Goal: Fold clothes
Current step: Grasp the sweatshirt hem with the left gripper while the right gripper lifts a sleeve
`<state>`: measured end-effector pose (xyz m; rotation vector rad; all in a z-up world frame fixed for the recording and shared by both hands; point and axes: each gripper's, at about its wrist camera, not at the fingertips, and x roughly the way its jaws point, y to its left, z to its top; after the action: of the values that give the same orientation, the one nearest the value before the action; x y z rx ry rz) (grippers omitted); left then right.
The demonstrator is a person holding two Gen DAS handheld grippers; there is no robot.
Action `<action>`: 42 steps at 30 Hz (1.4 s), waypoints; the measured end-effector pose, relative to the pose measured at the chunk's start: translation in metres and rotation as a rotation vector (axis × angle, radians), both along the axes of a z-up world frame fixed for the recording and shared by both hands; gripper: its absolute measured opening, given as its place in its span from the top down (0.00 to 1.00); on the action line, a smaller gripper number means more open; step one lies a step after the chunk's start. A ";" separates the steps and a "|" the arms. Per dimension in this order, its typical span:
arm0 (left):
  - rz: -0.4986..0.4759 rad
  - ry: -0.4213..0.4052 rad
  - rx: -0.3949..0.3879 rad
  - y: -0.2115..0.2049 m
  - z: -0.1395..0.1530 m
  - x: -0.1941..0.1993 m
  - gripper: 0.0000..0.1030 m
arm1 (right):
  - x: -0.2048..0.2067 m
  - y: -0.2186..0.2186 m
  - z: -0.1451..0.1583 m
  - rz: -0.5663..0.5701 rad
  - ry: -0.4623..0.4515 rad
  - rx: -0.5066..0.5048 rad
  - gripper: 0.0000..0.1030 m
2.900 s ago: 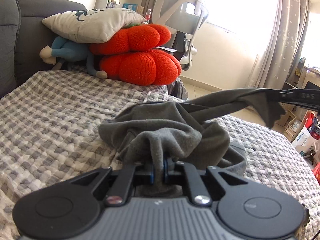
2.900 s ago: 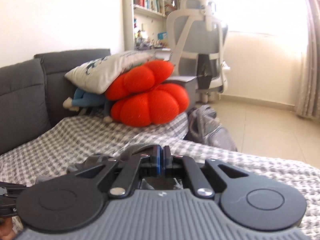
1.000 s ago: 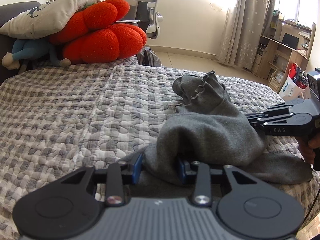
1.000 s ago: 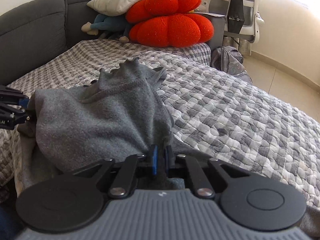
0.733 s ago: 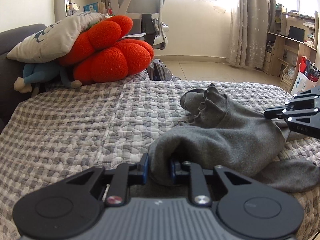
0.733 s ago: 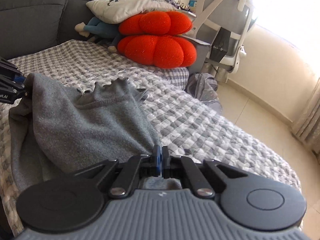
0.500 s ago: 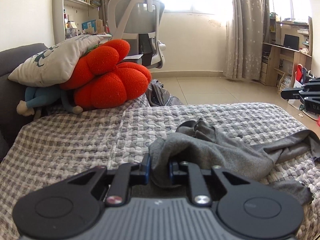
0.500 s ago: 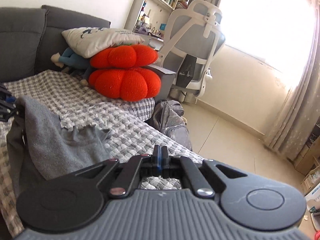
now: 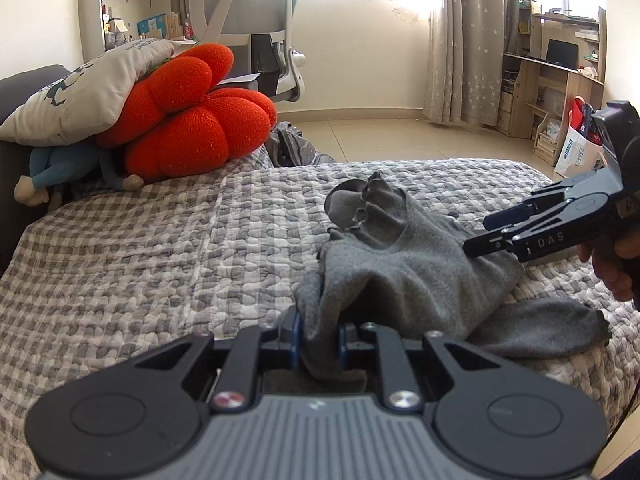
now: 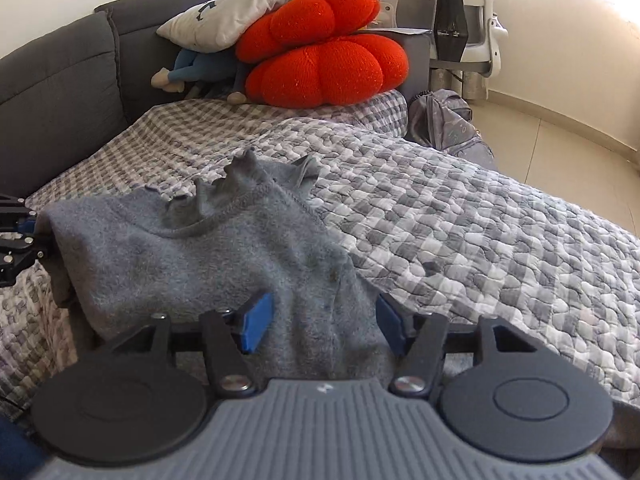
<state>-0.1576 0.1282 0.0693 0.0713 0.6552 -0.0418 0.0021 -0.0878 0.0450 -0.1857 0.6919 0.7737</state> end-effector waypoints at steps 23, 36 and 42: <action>0.037 -0.129 0.005 -0.003 0.032 -0.001 0.88 | -0.060 -0.035 0.039 0.073 -0.177 0.215 0.96; 0.003 -0.226 0.051 -0.006 0.056 -0.009 0.86 | -0.125 -0.067 0.070 0.136 -0.400 0.153 0.89; 0.031 -0.079 -0.069 0.019 0.003 -0.004 0.81 | -0.089 -0.069 0.021 0.071 -0.230 0.169 0.29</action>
<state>-0.1617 0.1469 0.0722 -0.0037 0.5750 -0.0314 -0.0869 -0.1570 0.0660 -0.1435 0.4017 0.8591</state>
